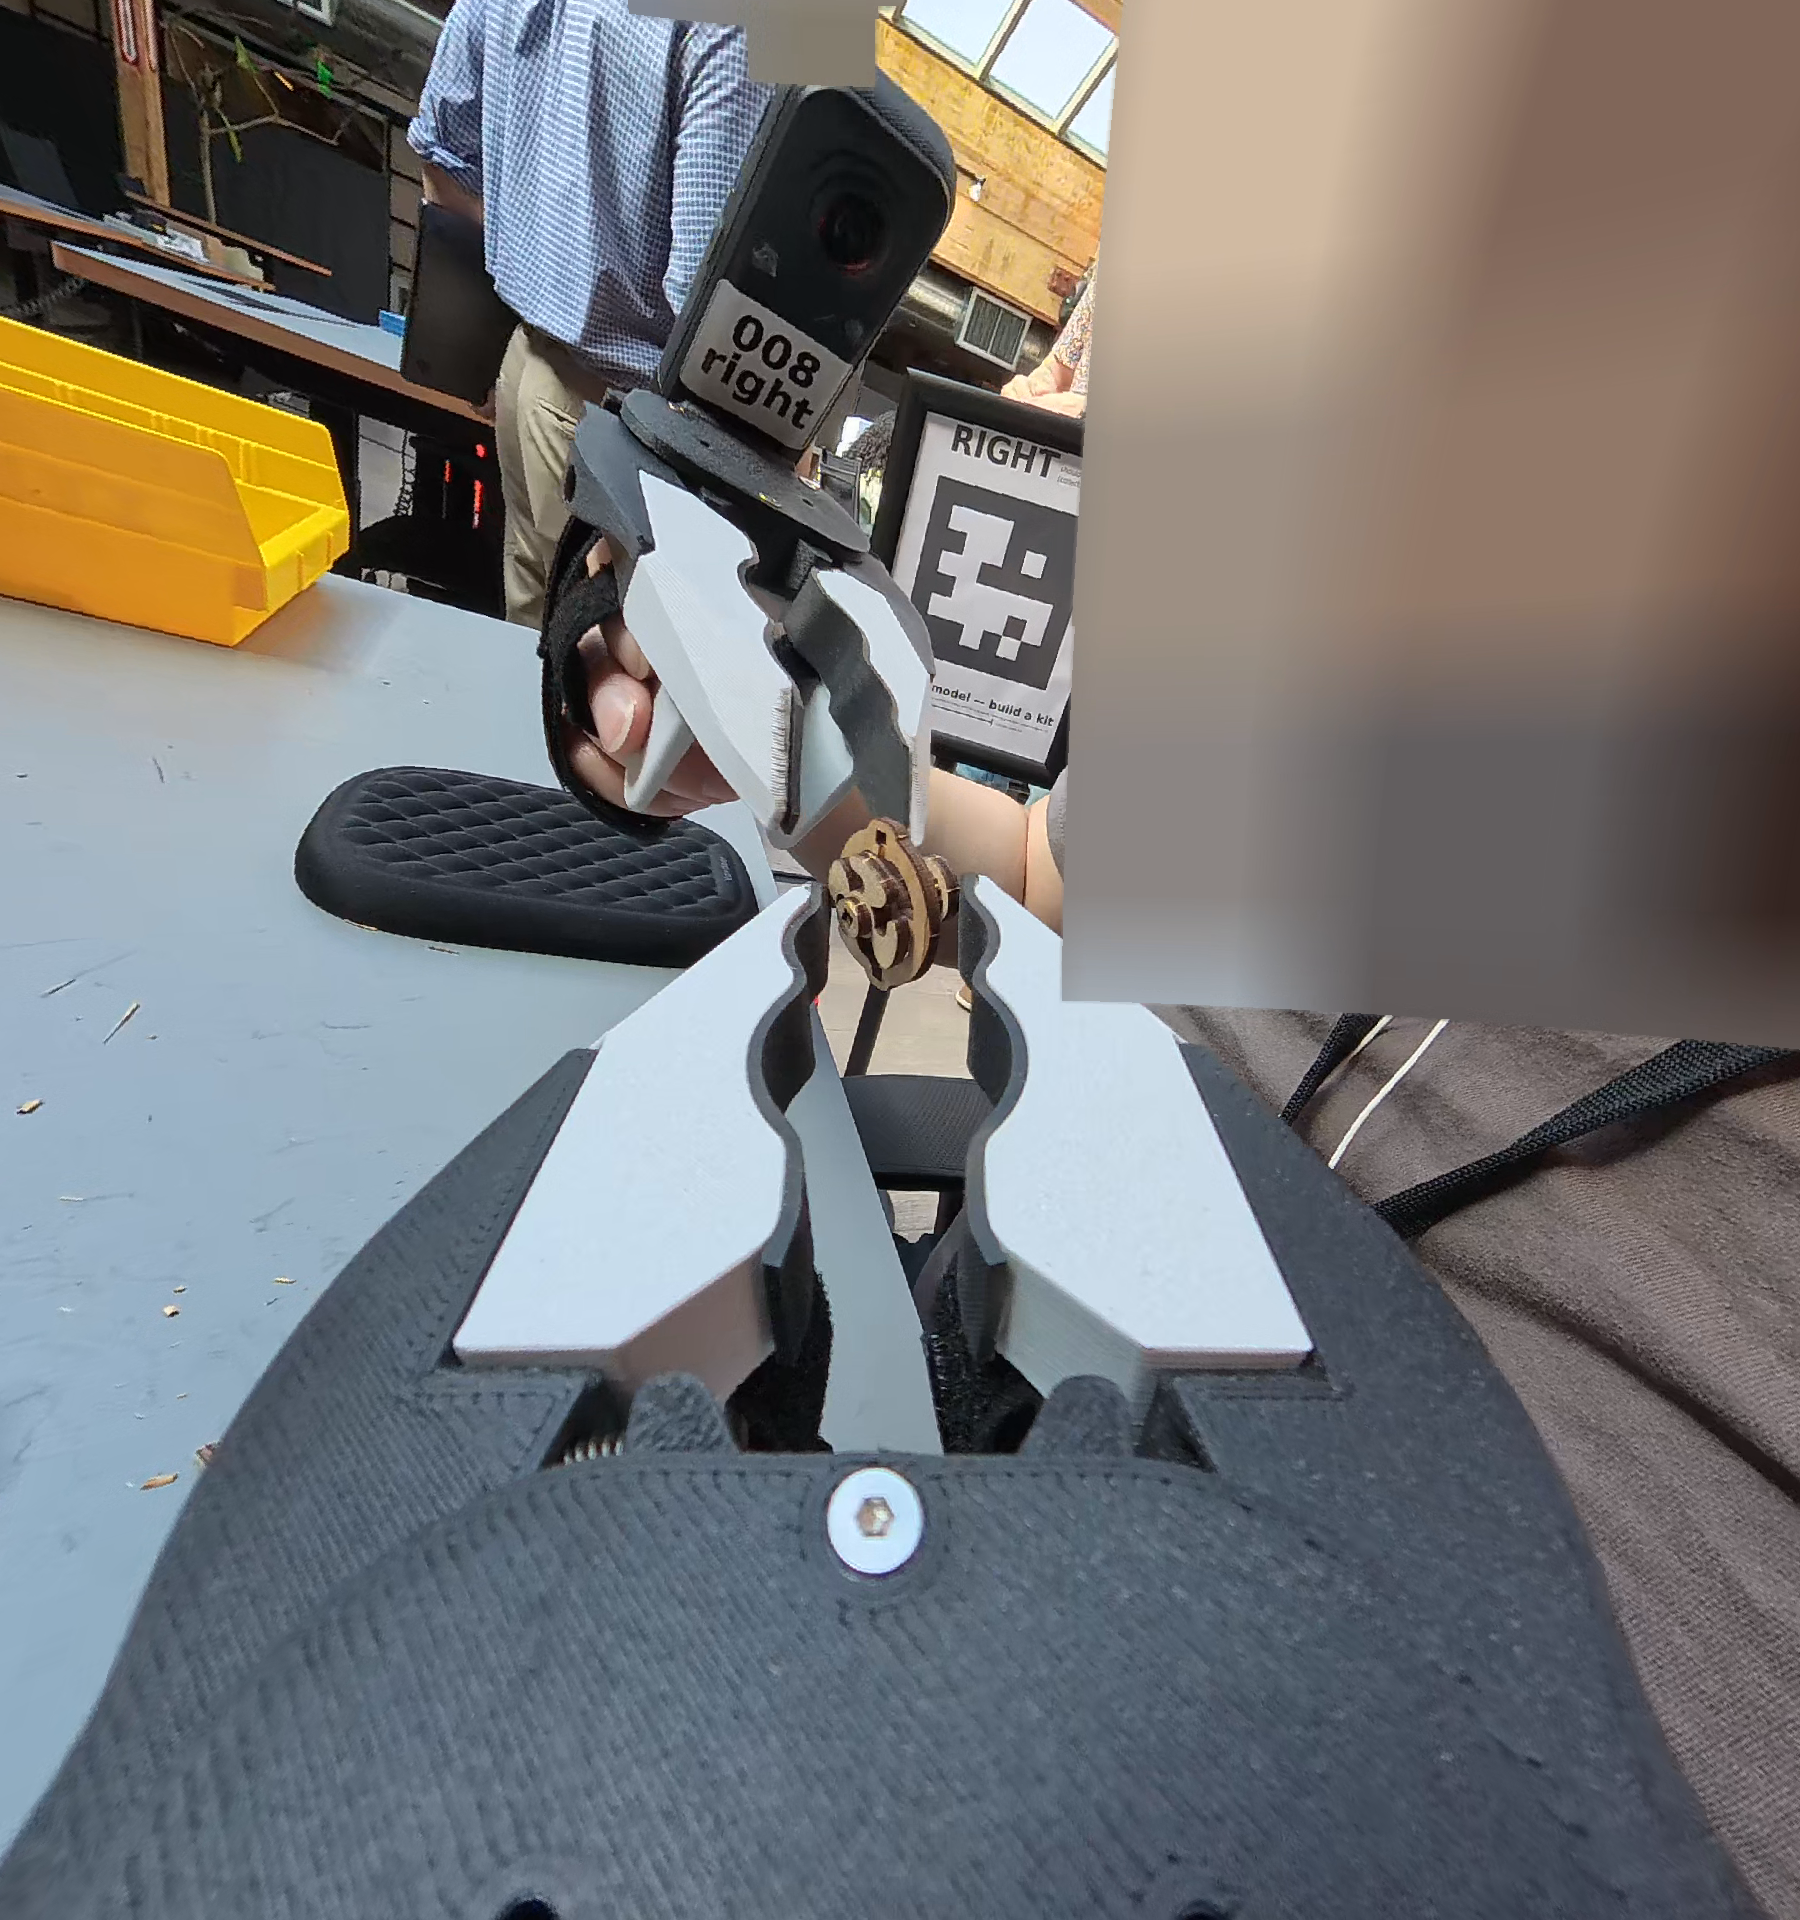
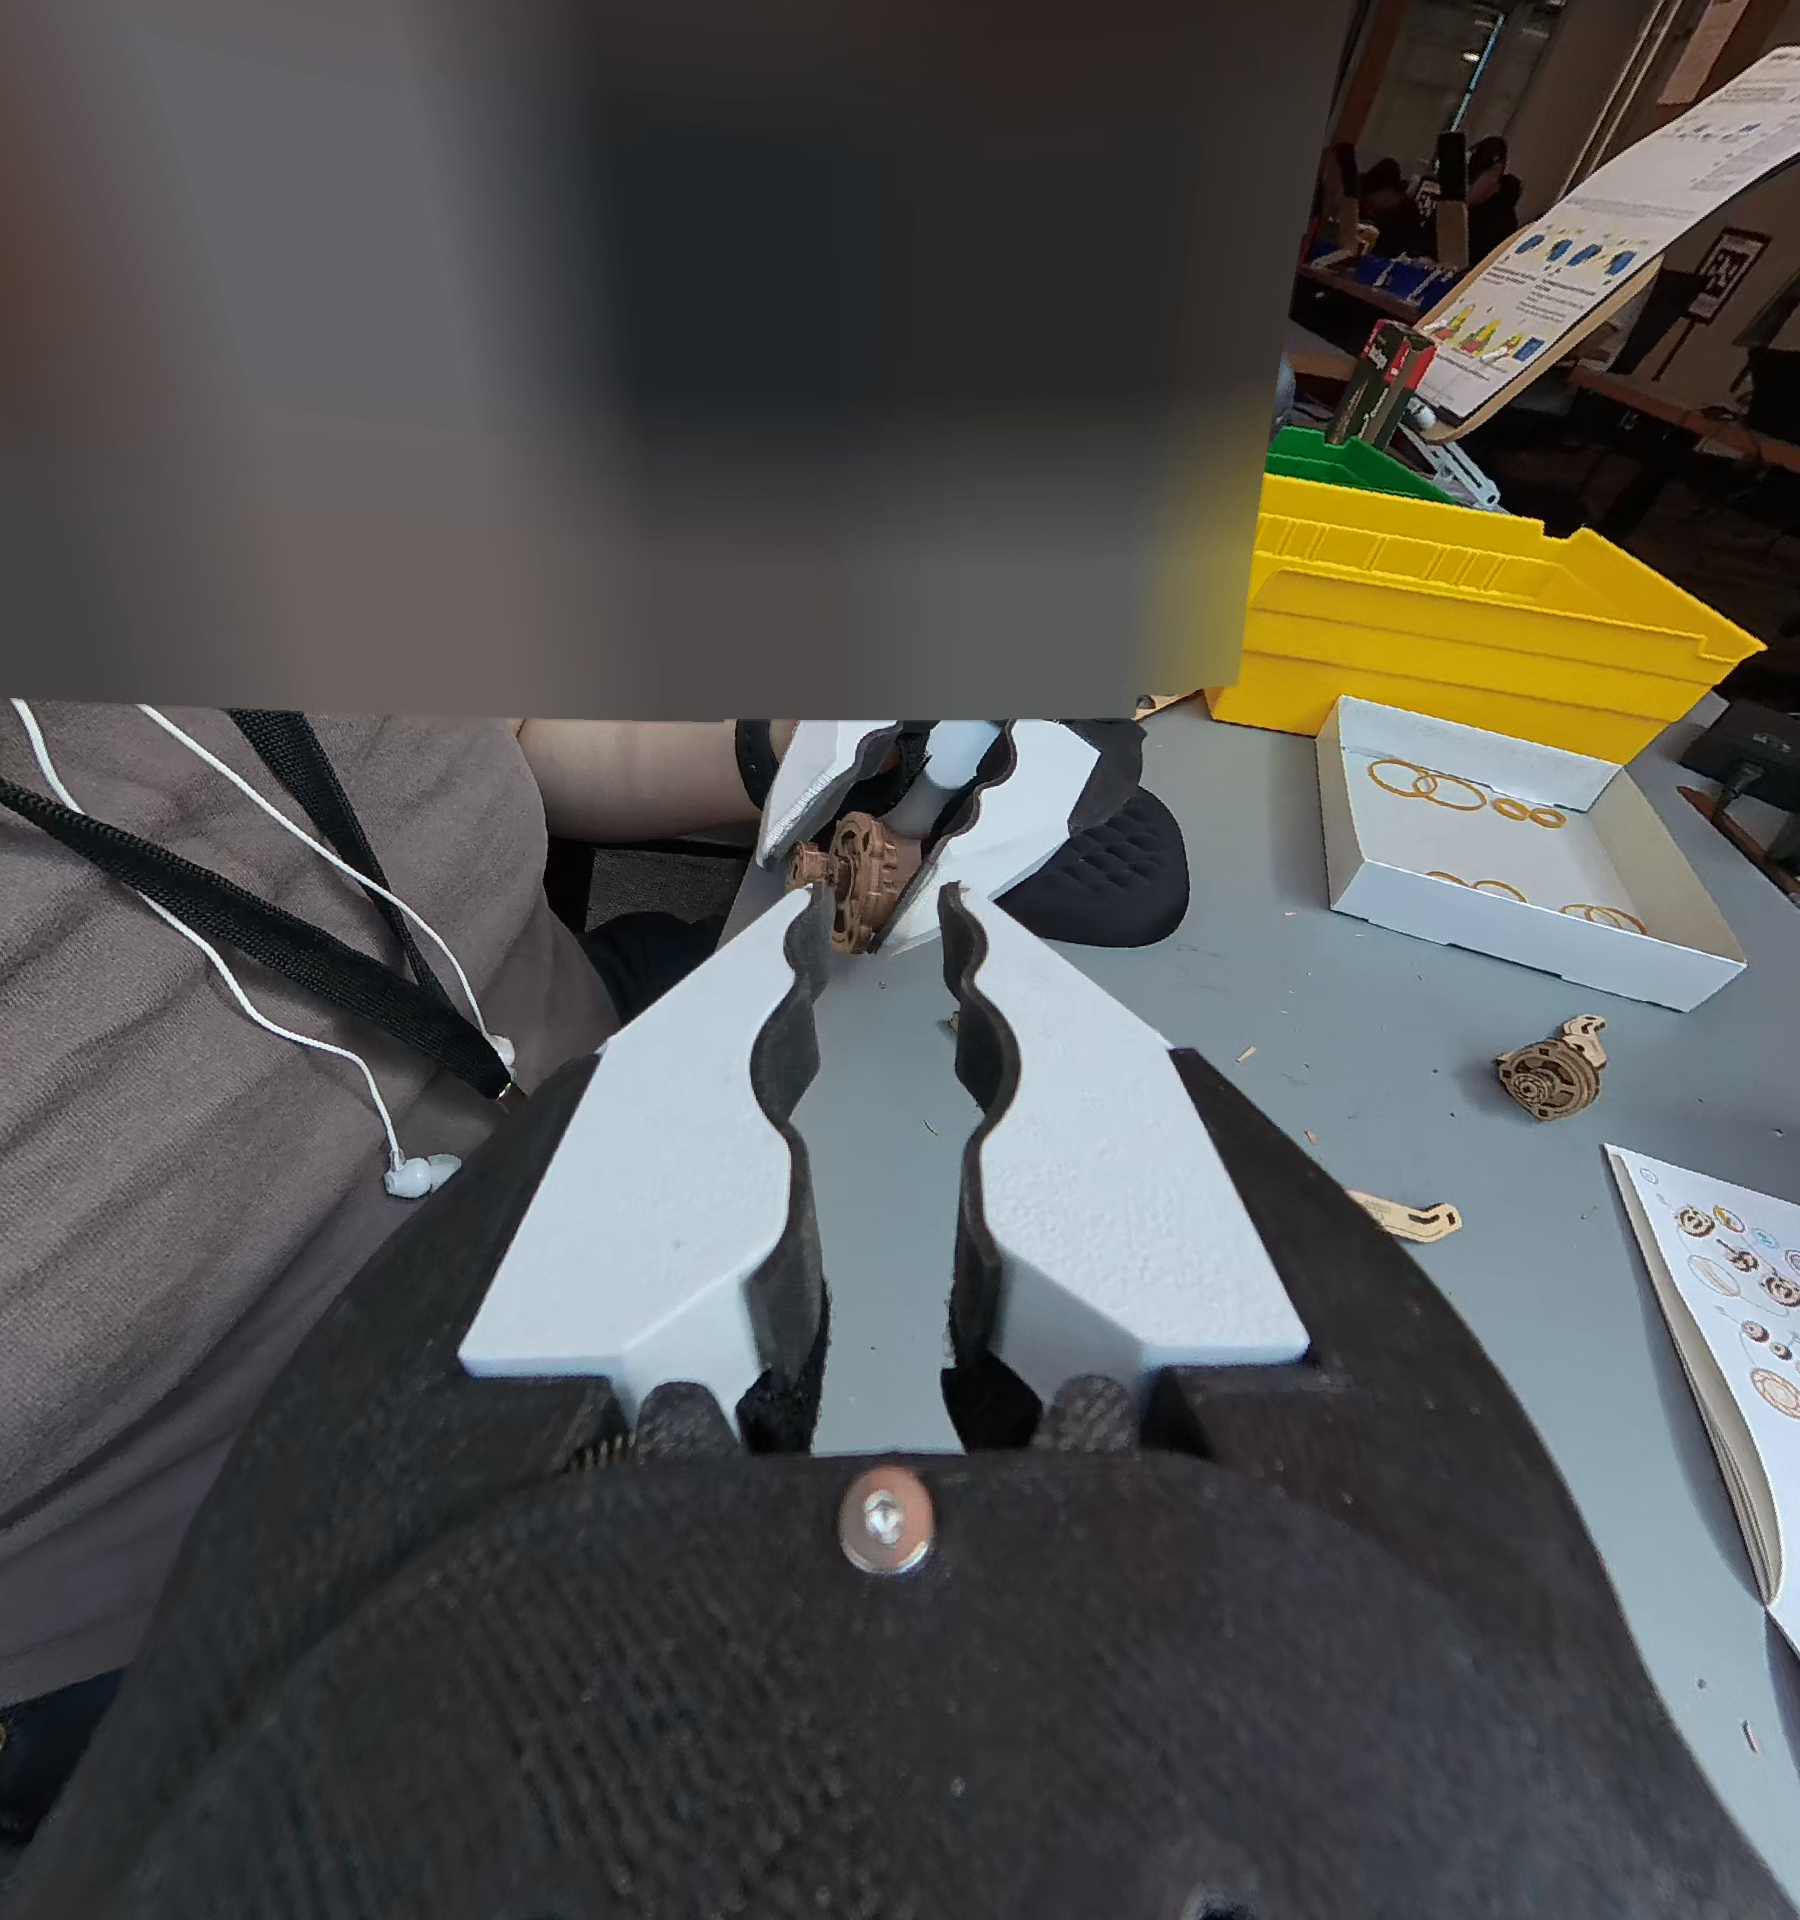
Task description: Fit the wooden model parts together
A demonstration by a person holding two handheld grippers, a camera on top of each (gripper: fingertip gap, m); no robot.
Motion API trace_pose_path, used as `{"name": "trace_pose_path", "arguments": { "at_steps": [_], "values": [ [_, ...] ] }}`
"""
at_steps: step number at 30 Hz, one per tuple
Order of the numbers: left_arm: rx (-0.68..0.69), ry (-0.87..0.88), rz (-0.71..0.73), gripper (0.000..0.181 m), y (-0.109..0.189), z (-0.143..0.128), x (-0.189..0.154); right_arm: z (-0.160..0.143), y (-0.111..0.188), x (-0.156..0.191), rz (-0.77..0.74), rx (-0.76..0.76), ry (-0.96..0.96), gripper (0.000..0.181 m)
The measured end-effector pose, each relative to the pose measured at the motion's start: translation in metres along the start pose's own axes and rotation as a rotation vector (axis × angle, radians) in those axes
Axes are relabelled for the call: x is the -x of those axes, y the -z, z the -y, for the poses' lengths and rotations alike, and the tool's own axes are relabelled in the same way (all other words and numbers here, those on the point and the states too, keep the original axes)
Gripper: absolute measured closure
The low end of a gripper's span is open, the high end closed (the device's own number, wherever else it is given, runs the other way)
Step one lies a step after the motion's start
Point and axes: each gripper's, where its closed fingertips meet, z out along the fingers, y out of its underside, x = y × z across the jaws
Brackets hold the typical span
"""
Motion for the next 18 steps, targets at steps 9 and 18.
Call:
{"name": "trace_pose_path", "arguments": {
  "at_steps": [9, 18],
  "values": [
    [-0.025, 0.06, 0.0, 0.159, 0.0, 0.0002, 0.0061, 0.0005, 0.0002, -0.0056, 0.05, -0.039, -0.185, 0.171],
    [-0.027, 0.067, -0.001, 0.159, 0.0009, -0.0013, 0.007, -0.0025, -0.0043, -0.0051, 0.075, -0.031, -0.239, 0.18]
  ]
}}
